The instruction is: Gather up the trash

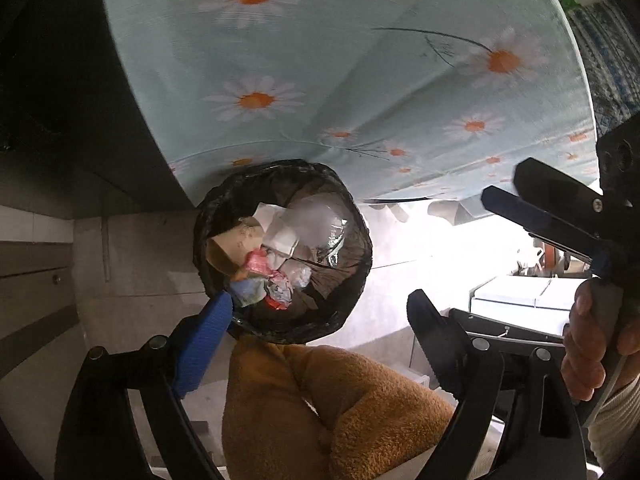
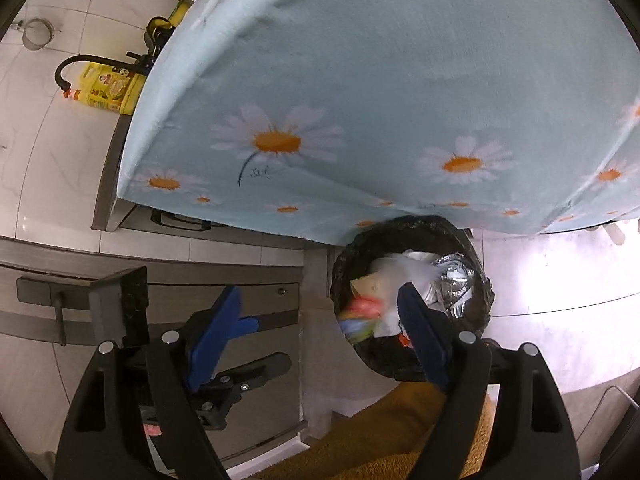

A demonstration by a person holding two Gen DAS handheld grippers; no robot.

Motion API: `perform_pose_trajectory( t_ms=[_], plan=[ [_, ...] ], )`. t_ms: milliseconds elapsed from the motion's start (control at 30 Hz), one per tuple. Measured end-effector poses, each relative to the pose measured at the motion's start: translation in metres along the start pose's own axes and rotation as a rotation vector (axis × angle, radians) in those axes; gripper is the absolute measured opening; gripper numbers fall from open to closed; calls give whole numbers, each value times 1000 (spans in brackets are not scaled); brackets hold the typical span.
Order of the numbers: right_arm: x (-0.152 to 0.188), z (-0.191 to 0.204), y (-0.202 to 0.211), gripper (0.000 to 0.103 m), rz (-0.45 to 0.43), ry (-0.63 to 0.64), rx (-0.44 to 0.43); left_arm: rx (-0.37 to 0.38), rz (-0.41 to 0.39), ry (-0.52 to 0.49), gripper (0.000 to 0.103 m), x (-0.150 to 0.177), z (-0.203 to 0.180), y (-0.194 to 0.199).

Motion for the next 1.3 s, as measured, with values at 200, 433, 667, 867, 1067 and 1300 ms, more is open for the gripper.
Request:
perform_pose_trajectory(
  t_ms=[200,433,667,867,1067,1300],
  plan=[
    [1,0,18,80,-24,7,6,-20,-23,-6,87,-1,0,13],
    [9,-1,61,80,-83,21,30,-40,-82,-9,87,0,-16,45],
    [19,-1,109,81,-129,45,50,-76,-139,-58,87,8,-44,80],
    [34,14,165,82,-224,153,135,-93,-220,-96,87,19,-75,114],
    [48,38,215,84,-331,247,218,-125,-319,-131,87,31,-105,151],
    [57,46,257,88,-414,289,280,-156,-428,-163,87,40,-138,195]
  ],
)
Point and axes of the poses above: each gripper's, at about its wrist camera, not at the fingertips, and y roughly against the way its jaws point, z to its left, x to its underside, the point moved 5 cm from there along -y, roughly the way its jaws point, and after that the axes turned 4 degrees about y, right-handed, at the moved point
